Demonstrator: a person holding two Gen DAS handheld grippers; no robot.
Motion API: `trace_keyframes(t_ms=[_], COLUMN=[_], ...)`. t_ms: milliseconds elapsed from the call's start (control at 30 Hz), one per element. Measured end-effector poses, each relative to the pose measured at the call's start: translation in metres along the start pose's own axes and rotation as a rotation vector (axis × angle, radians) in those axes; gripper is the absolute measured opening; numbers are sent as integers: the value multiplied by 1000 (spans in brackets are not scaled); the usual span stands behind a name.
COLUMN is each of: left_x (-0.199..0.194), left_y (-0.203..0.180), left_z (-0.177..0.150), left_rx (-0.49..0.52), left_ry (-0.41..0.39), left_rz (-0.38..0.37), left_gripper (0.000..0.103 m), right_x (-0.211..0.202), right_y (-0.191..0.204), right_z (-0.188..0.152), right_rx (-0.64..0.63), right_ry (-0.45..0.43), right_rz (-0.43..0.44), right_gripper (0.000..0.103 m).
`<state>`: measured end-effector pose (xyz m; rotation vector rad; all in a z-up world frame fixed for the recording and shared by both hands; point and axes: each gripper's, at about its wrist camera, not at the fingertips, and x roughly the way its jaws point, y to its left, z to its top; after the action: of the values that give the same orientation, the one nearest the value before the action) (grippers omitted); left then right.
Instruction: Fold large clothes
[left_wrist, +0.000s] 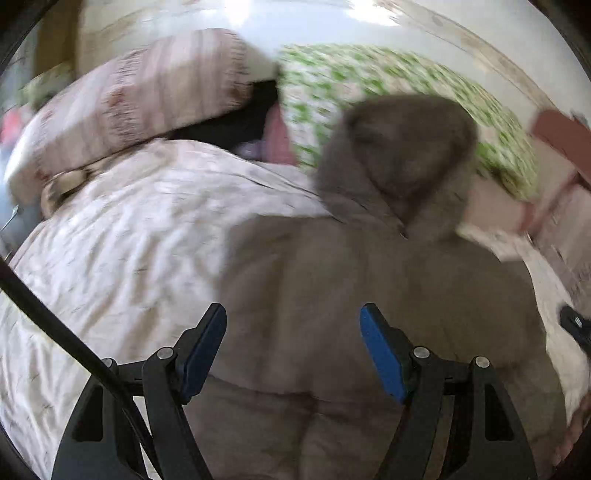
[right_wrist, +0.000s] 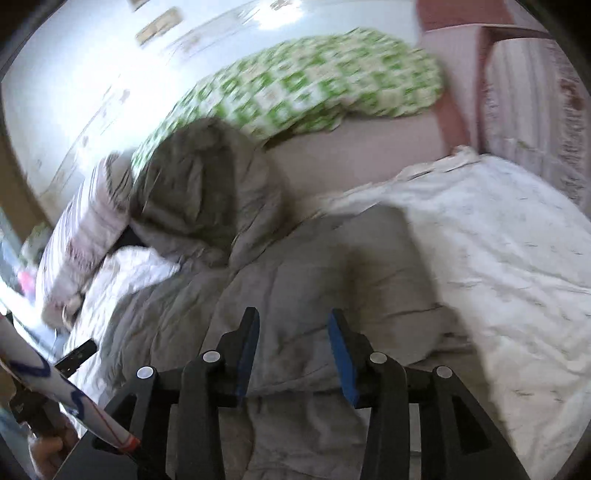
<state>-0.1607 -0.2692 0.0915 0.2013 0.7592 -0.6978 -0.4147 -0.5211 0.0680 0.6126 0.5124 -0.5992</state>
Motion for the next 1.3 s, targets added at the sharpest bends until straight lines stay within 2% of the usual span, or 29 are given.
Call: trace_keyframes(t_ms=[100, 200, 367, 500, 633, 733, 833, 1033, 1133, 1300], left_x=[20, 35, 51, 44, 14, 1, 6, 33, 32, 14], left_y=[-15, -16, -12, -12, -15, -26, -36, -47, -48, -41], left_z=[-10, -17, -24, -25, -17, -15, -19, -32, -32, -23], left_rx=[47, 39, 21, 15, -17, 6, 28, 77, 81, 38], left_ry=[60, 103, 161, 141, 65, 33, 55, 146, 141, 116], left_rz=[6, -2, 8, 10, -33, -51, -72, -44, -41, -88], left_gripper=[74, 75, 88, 88, 87, 87, 87, 87, 87, 87], right_x=[26, 47, 70, 60, 31, 21, 34, 71, 63, 42], right_y=[8, 6, -1, 2, 21, 40, 54, 48, 46, 42], right_z=[-10, -19, -31, -29, -25, -27, -38, -53, -48, -42], right_rx=[-36, -55, -52, -60, -96, -145, -192, -182, -172, -162], right_ry=[79, 144, 208, 187, 112, 79, 125, 243, 234, 198], right_rz=[-24, -43, -37, -32, 16, 50, 56, 43, 60, 52], right_gripper=[43, 43, 43, 43, 43, 43, 43, 43, 43, 48])
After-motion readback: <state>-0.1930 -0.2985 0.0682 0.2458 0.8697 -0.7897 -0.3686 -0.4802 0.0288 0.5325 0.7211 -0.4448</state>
